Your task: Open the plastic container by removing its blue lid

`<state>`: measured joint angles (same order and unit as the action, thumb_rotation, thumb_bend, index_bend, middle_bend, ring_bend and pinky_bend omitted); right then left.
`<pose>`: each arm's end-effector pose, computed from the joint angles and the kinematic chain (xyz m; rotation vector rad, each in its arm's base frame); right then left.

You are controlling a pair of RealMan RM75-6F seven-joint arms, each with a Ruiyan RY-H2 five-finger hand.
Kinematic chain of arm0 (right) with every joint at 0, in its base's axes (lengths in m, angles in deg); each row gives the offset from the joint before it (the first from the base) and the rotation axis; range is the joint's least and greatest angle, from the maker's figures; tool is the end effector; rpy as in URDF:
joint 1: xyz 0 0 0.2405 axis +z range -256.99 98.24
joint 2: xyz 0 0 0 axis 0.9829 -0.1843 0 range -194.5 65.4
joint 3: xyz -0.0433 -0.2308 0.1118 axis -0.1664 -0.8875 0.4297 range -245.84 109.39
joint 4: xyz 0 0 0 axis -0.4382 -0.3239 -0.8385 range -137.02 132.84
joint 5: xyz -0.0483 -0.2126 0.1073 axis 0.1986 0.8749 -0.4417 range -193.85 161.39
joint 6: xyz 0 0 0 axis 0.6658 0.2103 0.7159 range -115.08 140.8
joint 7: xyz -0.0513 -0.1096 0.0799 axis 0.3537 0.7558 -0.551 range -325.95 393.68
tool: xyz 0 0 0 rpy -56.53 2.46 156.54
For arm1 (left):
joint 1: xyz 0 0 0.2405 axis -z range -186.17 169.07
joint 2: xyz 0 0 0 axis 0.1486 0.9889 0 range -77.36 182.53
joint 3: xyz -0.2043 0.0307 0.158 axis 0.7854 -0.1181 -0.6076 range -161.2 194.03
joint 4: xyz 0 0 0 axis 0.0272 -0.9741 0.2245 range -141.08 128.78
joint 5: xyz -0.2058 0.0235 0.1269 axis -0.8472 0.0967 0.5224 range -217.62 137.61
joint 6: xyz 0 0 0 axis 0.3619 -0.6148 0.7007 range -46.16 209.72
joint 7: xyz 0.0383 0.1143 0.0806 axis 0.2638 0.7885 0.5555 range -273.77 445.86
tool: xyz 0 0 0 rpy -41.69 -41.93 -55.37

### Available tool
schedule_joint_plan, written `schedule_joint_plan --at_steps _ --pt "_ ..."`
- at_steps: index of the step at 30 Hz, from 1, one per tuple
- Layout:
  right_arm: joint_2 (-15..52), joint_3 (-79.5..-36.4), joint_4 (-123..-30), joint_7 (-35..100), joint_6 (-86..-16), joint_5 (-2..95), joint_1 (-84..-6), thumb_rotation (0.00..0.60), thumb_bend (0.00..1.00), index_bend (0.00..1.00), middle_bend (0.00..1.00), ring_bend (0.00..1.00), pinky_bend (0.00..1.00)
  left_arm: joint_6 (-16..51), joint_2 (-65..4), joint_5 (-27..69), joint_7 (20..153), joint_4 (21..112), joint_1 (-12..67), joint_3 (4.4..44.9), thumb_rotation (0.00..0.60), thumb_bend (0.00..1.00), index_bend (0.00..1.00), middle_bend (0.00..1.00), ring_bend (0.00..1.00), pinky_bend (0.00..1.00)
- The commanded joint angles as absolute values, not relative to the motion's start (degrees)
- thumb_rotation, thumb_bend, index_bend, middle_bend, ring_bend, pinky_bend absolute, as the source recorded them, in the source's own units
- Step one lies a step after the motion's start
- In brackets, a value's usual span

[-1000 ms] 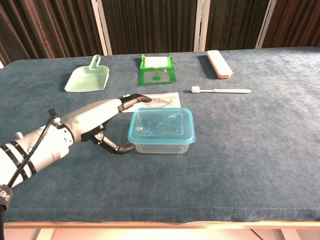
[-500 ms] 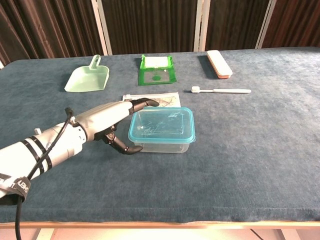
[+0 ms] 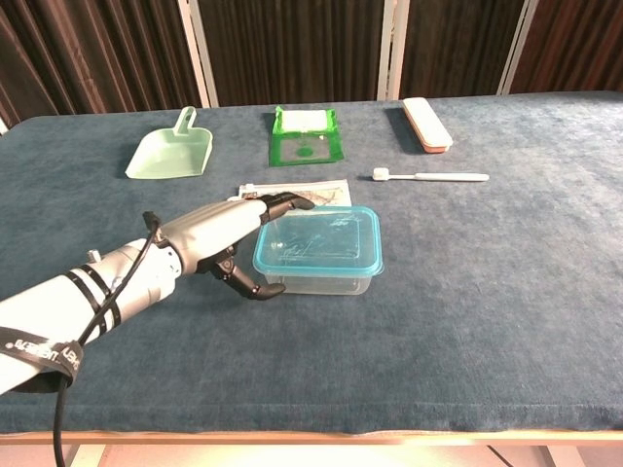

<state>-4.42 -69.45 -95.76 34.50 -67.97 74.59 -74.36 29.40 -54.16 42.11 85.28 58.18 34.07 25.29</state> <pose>-0.3294 -0.1668 0.1278 1.5541 -0.9285 0.8083 -0.1305 0.3340 -0.1393 -2.0118 -1.0572 -1.1216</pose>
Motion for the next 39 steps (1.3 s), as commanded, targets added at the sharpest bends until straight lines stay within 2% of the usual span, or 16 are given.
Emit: schedule_joint_plan --at_steps 1,8,11,16,19,21,23,30,39 --pt "-4.3 -69.6 -95.9 34.8 -67.9 74.8 -74.3 0.600 0.16 0.00 0.00 0.00 0.00 29.1 -55.0 42.3 85.1 57.0 34.5 24.9 0.600 0.27 0.00 0.16 0.01 0.02" --pt "-1.9 -69.3 -94.4 36.0 -67.3 77.1 -72.7 0.600 0.16 0.00 0.00 0.00 0.00 26.9 -55.5 43.9 84.9 57.3 34.3 23.5 0.600 0.28 0.00 0.51 0.30 0.35" --pt "-0.2 -68.5 -93.1 36.3 -65.0 78.8 -69.9 0.600 0.16 0.00 0.00 0.00 0.00 26.2 -55.7 44.4 85.3 58.2 34.0 22.6 0.600 0.28 0.00 0.59 0.38 0.44" --pt "4.2 -67.3 -90.0 34.7 -60.4 83.3 -63.5 0.600 0.16 0.03 0.00 0.00 0.00 24.9 -56.3 45.1 86.6 59.2 33.6 21.7 0.600 0.29 0.00 0.60 0.39 0.46" --pt "7.9 -67.2 -87.2 32.4 -58.2 86.6 -59.3 0.600 0.18 0.15 0.00 0.00 0.00 24.4 -57.0 45.5 86.7 59.1 33.7 21.5 0.600 0.28 0.00 0.61 0.40 0.47" --pt "11.0 -67.1 -84.8 29.9 -57.3 88.4 -56.8 0.600 0.19 0.19 0.00 0.00 0.00 24.6 -57.3 45.2 86.6 58.8 33.9 21.7 0.600 0.29 0.00 0.61 0.40 0.47" --pt "14.4 -67.1 -82.0 27.1 -56.9 89.8 -54.6 0.600 0.23 0.29 0.00 0.00 0.00 24.9 -57.6 44.9 86.7 58.5 34.0 21.8 0.600 0.29 0.00 0.61 0.40 0.47" --pt "22.7 -68.6 -75.7 23.2 -57.0 92.7 -50.4 0.600 0.29 0.46 0.00 0.00 0.00 25.0 -57.7 44.3 87.3 58.4 34.1 22.1 0.600 0.29 0.00 0.61 0.40 0.47" --pt "26.4 -69.1 -74.1 26.8 -55.3 91.2 -48.3 0.600 0.32 0.53 0.00 0.00 0.00 25.5 -57.1 43.7 87.9 59.4 34.0 21.9 0.600 0.29 0.00 0.61 0.40 0.47"
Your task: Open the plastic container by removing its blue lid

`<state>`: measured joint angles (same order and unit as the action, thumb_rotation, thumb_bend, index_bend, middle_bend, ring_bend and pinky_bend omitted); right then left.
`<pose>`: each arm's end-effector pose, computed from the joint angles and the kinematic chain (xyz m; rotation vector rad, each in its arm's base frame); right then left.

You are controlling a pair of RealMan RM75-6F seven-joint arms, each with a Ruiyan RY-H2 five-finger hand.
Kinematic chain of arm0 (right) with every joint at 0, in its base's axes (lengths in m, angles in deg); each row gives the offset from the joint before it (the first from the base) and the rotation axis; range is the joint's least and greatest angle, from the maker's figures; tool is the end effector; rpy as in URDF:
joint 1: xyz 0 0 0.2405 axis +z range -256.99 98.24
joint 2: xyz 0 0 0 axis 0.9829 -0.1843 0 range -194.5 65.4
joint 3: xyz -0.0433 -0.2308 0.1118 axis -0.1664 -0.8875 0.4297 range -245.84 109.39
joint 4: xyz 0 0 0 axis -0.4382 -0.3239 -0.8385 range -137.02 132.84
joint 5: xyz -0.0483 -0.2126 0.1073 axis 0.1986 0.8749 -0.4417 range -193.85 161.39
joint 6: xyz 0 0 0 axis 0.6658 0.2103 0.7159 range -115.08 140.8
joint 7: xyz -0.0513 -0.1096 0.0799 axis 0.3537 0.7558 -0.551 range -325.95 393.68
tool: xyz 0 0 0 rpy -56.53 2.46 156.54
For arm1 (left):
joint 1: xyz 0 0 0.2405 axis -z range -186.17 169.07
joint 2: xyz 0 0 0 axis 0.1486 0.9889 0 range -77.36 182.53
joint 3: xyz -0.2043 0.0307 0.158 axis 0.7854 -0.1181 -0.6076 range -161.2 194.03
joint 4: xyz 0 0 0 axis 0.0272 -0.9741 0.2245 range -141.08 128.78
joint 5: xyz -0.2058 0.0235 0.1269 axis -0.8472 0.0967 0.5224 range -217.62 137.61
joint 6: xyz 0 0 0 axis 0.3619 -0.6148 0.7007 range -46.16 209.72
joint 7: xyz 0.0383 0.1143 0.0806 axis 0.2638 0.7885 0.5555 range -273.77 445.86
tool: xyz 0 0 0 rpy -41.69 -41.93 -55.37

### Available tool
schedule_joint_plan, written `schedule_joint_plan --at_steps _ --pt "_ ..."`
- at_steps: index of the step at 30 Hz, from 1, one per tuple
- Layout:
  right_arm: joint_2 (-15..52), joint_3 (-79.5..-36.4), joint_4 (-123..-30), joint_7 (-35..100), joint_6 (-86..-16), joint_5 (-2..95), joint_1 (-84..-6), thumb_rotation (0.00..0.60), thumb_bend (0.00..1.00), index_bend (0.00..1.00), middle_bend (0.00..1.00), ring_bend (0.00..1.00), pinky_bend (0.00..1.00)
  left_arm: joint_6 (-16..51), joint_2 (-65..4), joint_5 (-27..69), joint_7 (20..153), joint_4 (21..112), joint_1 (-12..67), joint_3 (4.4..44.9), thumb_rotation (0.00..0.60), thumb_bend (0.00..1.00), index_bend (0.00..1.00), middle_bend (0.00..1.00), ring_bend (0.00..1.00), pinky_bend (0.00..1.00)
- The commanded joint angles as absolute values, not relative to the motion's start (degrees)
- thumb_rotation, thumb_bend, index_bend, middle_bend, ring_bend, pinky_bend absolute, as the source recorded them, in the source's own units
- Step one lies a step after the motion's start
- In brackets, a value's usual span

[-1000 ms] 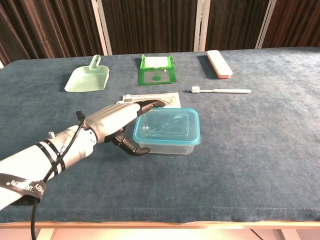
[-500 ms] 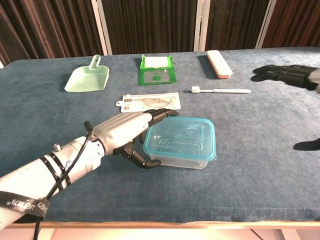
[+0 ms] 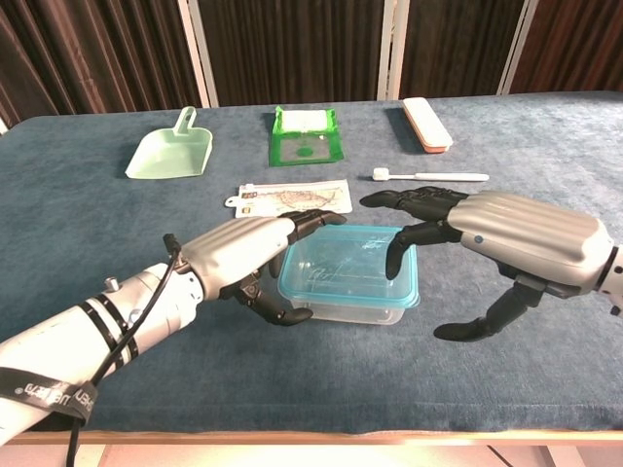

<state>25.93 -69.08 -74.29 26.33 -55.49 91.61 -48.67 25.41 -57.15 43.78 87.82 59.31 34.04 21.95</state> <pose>-0.2024 -0.2642 -0.0588 2.1796 -0.7540 1.2332 -0.1133 0.3042 -0.1562 -2.0716 -1.0032 -1.1730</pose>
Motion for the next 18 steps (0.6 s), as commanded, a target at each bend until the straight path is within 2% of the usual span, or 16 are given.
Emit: schedule_joint_plan --at_steps 1,10,18 --pt "26.7 -69.0 -74.0 27.0 -55.3 90.9 -48.1 0.600 0.32 0.53 0.00 0.00 0.00 25.5 -57.0 43.7 87.9 59.5 34.0 21.9 0.600 0.29 0.00 0.61 0.40 0.47" --pt "28.4 -68.8 -73.0 27.8 -54.7 88.8 -46.6 0.600 0.38 0.57 0.01 0.00 0.00 25.8 -57.3 43.4 88.5 59.4 34.0 21.6 0.600 0.28 0.00 0.62 0.41 0.47" --pt "29.2 -69.6 -72.0 28.7 -54.6 87.8 -45.9 0.600 0.38 0.58 0.02 0.00 0.00 25.8 -57.2 43.2 88.4 59.3 34.0 21.6 0.600 0.28 0.00 0.62 0.41 0.47"
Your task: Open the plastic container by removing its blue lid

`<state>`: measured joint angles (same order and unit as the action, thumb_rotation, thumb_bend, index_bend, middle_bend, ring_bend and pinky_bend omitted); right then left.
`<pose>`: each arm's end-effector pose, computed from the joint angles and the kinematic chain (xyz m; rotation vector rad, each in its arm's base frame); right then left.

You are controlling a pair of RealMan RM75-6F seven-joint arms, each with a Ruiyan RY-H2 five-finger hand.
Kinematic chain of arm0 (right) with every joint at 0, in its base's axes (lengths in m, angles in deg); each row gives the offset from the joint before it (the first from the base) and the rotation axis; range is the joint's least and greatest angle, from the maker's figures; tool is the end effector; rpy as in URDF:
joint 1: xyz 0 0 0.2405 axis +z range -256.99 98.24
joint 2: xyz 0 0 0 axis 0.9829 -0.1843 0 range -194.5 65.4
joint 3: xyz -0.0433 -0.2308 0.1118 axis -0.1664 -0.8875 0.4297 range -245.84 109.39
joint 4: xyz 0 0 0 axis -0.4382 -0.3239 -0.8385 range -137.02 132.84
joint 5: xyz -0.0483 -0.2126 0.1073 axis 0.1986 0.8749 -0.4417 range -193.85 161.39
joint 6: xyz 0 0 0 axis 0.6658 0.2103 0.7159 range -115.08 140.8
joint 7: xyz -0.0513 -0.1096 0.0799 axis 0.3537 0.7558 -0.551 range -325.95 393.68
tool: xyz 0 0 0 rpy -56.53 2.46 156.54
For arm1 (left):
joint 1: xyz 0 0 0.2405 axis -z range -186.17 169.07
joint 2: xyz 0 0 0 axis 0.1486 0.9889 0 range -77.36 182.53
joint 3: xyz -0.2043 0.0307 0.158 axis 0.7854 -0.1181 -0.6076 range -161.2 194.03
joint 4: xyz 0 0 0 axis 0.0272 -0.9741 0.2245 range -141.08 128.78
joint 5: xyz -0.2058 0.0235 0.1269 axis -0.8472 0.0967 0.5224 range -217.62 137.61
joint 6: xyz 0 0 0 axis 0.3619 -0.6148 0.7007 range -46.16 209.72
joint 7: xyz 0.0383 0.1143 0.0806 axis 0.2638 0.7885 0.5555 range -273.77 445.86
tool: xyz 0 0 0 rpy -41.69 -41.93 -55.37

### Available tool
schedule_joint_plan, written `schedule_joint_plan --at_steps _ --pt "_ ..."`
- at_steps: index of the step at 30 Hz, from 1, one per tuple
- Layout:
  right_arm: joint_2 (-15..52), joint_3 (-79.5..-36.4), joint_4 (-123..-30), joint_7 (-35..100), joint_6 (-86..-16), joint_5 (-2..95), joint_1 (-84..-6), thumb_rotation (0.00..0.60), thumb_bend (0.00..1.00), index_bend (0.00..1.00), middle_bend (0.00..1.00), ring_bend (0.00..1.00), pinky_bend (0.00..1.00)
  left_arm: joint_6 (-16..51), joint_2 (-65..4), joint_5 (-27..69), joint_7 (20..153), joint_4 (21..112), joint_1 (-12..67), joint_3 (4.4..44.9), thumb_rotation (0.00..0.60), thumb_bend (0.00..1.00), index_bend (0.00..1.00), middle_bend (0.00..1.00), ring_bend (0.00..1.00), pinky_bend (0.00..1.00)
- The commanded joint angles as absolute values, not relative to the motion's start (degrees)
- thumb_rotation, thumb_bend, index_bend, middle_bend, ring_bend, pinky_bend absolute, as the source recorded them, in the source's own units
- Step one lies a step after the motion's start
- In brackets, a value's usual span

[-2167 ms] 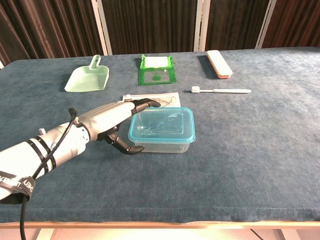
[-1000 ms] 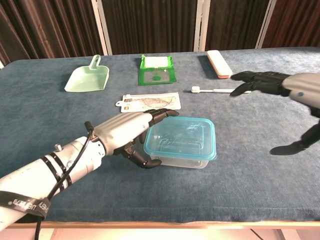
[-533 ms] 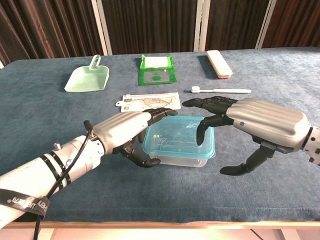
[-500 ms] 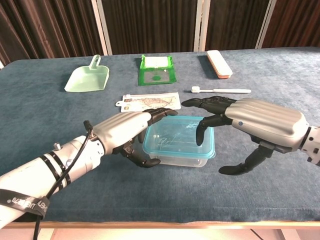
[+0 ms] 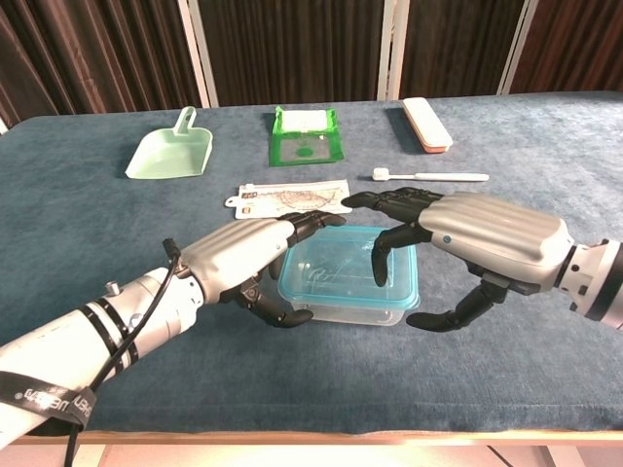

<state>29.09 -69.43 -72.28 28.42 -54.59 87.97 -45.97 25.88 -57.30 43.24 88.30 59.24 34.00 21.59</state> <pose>-0.1916 -0.2744 -0.0746 2.1759 -0.7402 1.2184 -0.1153 0.3024 -0.1587 -2.0795 -1.0080 -1.1538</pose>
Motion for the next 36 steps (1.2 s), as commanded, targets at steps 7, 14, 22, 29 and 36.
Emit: schedule_joint_plan --at_steps 7,14,22,29,36 --pt "29.4 -69.6 -71.3 28.8 -54.8 86.5 -45.6 0.600 0.38 0.58 0.02 0.00 0.00 25.8 -56.8 43.5 88.5 60.1 33.9 21.2 0.600 0.28 0.00 0.62 0.41 0.48" --pt "29.7 -70.1 -71.2 28.0 -55.2 86.1 -45.2 0.600 0.38 0.60 0.03 0.00 0.00 25.8 -56.7 43.6 88.6 60.3 34.0 21.1 0.600 0.28 0.00 0.63 0.42 0.48" --pt "29.7 -70.1 -71.8 28.2 -55.4 85.2 -44.9 0.600 0.38 0.60 0.03 0.00 0.00 26.0 -56.9 43.5 88.5 59.9 33.8 20.8 0.600 0.28 0.00 0.63 0.42 0.49" --pt "29.5 -70.1 -72.6 28.0 -55.4 84.7 -44.6 0.600 0.38 0.60 0.03 0.00 0.00 25.8 -57.3 43.7 88.5 59.3 33.7 20.7 0.600 0.28 0.00 0.64 0.43 0.49" --pt "28.9 -70.2 -73.7 28.2 -55.6 84.3 -44.5 0.600 0.38 0.59 0.03 0.00 0.00 25.5 -57.7 44.0 88.9 58.7 33.7 20.5 0.600 0.28 0.00 0.65 0.44 0.50"
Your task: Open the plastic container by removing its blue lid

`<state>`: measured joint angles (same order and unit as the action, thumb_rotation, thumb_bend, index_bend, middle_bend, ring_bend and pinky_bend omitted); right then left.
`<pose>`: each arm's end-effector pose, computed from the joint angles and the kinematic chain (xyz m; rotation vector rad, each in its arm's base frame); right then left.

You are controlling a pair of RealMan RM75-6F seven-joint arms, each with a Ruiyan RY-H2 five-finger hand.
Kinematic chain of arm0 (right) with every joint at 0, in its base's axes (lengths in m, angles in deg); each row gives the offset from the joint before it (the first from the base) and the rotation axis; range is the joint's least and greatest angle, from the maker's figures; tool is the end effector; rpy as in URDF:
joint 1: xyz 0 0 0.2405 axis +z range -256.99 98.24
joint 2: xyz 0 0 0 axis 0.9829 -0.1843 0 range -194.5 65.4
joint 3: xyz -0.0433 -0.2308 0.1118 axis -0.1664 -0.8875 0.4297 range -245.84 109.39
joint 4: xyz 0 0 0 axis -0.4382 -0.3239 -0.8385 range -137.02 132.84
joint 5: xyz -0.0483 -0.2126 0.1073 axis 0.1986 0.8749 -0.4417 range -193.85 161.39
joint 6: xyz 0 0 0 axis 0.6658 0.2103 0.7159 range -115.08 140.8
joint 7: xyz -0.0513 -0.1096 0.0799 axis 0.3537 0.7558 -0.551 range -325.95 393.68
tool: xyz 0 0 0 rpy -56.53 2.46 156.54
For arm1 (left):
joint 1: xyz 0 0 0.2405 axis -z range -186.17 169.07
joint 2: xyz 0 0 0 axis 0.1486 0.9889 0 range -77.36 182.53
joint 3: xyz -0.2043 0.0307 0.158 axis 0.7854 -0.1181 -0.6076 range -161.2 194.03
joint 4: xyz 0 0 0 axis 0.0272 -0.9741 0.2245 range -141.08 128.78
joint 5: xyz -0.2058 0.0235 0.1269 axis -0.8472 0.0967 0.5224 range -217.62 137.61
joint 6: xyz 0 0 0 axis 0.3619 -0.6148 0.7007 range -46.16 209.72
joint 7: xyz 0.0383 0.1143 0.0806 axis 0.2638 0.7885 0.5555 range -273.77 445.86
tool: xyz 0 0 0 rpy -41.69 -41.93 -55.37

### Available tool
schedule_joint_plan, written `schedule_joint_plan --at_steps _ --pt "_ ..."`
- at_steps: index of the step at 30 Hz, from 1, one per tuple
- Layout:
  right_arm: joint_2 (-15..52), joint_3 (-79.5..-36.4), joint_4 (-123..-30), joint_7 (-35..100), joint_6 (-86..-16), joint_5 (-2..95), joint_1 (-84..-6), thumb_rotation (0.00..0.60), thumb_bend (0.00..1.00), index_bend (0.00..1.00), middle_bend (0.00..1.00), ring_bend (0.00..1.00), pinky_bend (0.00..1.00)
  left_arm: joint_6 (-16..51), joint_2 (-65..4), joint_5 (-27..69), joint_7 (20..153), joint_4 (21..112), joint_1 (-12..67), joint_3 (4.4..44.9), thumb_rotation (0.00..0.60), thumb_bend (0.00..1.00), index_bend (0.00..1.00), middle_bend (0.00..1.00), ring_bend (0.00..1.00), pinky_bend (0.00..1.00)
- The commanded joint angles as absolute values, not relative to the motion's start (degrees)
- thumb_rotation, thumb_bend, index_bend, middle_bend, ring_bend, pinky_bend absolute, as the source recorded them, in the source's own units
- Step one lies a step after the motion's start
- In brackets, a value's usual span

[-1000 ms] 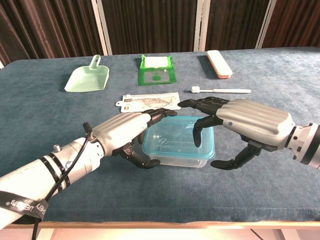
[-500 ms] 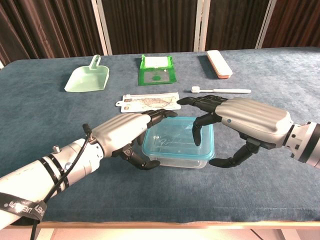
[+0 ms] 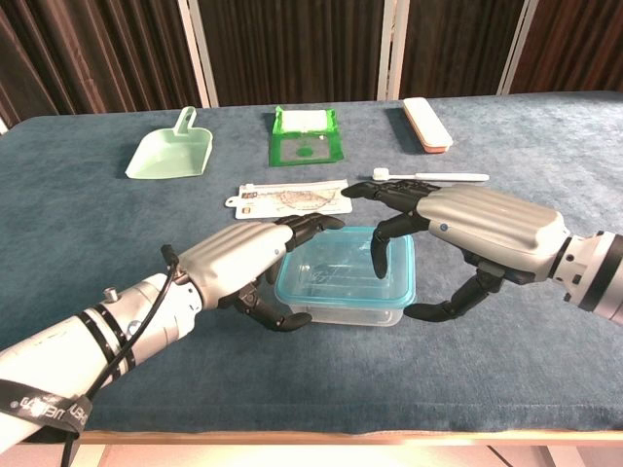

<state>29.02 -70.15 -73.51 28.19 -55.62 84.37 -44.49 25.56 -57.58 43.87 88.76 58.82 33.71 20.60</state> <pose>-0.1858 -0.2792 -0.0724 2.1385 -0.7835 1.2417 -0.1184 0.2975 -0.1615 -2.0989 -0.9874 -1.1413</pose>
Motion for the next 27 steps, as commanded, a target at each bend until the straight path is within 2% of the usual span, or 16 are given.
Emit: schedule_joint_plan --at_steps 1,20,27 --pt "28.8 -70.1 -73.9 28.2 -55.7 84.2 -44.4 0.600 0.38 0.59 0.03 0.00 0.00 25.4 -57.7 44.0 89.0 58.6 33.7 20.5 0.600 0.28 0.00 0.65 0.44 0.50" --pt "28.4 -68.0 -75.3 27.7 -56.8 82.8 -43.3 0.600 0.38 0.59 0.04 0.00 0.00 24.5 -57.9 44.7 90.3 58.3 33.3 20.1 0.600 0.29 0.00 0.65 0.44 0.51" --pt "29.4 -67.3 -74.5 28.8 -55.9 82.3 -42.4 0.600 0.47 0.62 0.06 0.00 0.00 23.6 -57.4 45.4 90.9 59.4 33.0 19.7 0.600 0.29 0.00 0.65 0.44 0.51"
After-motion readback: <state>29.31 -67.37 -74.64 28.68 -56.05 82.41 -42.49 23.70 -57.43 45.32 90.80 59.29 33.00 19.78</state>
